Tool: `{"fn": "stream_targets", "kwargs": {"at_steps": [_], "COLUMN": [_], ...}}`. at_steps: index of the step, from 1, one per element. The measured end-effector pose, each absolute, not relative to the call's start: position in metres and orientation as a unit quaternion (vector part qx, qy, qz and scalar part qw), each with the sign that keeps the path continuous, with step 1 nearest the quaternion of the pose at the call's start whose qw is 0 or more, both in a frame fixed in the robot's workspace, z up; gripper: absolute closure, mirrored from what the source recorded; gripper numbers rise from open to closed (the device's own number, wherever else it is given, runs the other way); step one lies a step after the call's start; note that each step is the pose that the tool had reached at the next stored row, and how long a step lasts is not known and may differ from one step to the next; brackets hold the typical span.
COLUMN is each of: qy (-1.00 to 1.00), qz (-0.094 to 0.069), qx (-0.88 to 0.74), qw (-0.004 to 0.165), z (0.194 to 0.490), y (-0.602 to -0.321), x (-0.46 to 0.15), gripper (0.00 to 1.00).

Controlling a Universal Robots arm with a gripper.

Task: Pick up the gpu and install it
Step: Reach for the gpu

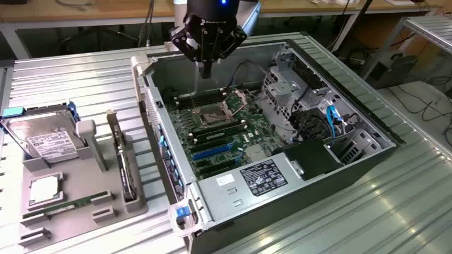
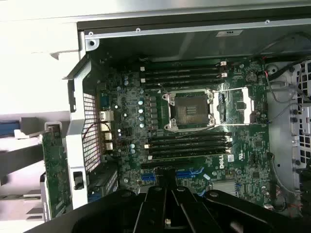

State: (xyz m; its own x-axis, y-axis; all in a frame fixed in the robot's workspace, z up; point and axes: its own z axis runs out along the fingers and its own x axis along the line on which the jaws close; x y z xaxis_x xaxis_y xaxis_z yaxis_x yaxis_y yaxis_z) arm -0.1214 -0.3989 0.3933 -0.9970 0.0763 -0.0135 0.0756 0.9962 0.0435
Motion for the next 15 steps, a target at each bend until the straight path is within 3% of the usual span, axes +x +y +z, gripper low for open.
{"fn": "stream_targets", "kwargs": {"at_steps": [15], "qy": [0.999], "qz": [0.021], "qx": [0.038], "qw": [0.004], "z": [0.393], "y": [-0.404], "x": [-0.132], "gripper": [0.89]}}
